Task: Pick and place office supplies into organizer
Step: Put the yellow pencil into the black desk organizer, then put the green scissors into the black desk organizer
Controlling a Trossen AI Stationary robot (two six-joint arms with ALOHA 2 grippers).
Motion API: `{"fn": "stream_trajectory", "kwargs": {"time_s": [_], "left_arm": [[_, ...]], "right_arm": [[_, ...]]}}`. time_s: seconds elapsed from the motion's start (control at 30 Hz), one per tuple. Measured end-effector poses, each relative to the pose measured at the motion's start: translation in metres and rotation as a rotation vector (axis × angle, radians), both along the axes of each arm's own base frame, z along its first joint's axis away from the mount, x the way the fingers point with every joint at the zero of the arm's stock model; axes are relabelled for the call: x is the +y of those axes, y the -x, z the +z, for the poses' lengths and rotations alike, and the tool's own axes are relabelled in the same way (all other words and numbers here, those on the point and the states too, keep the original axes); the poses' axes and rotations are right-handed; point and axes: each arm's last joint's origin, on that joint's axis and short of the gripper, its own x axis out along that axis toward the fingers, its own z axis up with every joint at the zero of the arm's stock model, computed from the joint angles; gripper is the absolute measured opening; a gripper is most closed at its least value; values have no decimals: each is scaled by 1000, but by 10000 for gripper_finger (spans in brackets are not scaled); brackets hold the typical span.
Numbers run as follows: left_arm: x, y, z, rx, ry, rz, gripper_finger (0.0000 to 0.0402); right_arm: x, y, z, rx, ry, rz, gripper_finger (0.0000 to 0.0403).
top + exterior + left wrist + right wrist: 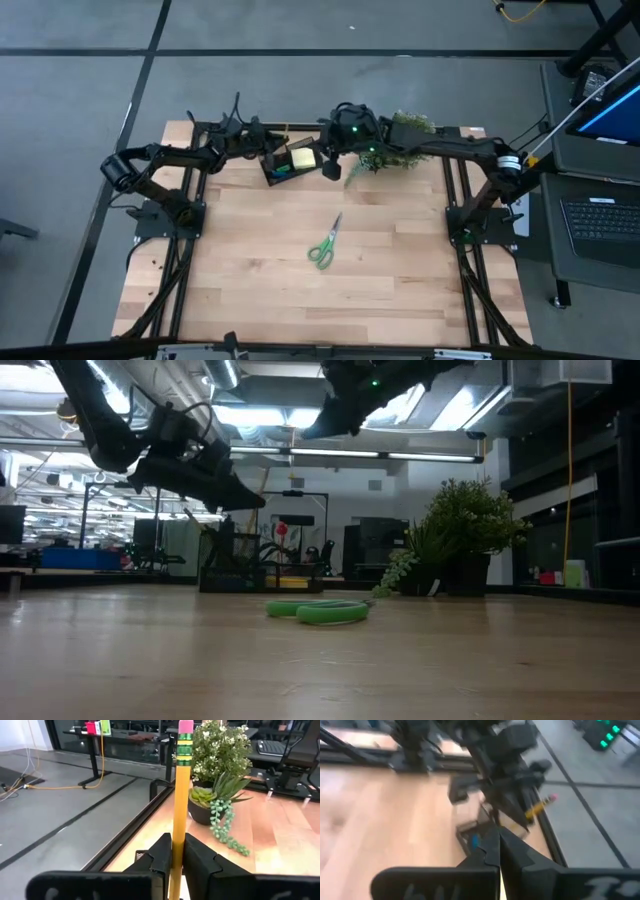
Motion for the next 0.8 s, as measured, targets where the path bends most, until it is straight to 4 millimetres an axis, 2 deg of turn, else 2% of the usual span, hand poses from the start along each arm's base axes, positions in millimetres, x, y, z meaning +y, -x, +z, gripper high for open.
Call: {"fn": "stream_trajectory", "kwargs": {"time_s": [0.23,0.4,0.53,0.63,0.8], "left_arm": [[-2,-1,-3,13,33,-7,60],[-3,-1,2,-11,36,-6,82],[-7,2,16,-57,14,-11,96],[-14,5,33,-132,14,-51,99],[-43,3,59,-231,21,-294,94]], "right_arm": [[20,14,4,137,64,-82,2],[32,17,7,150,49,-70,2],[42,17,6,185,66,-27,2],[56,25,3,283,99,80,2],[88,29,-5,393,80,257,2]]}}
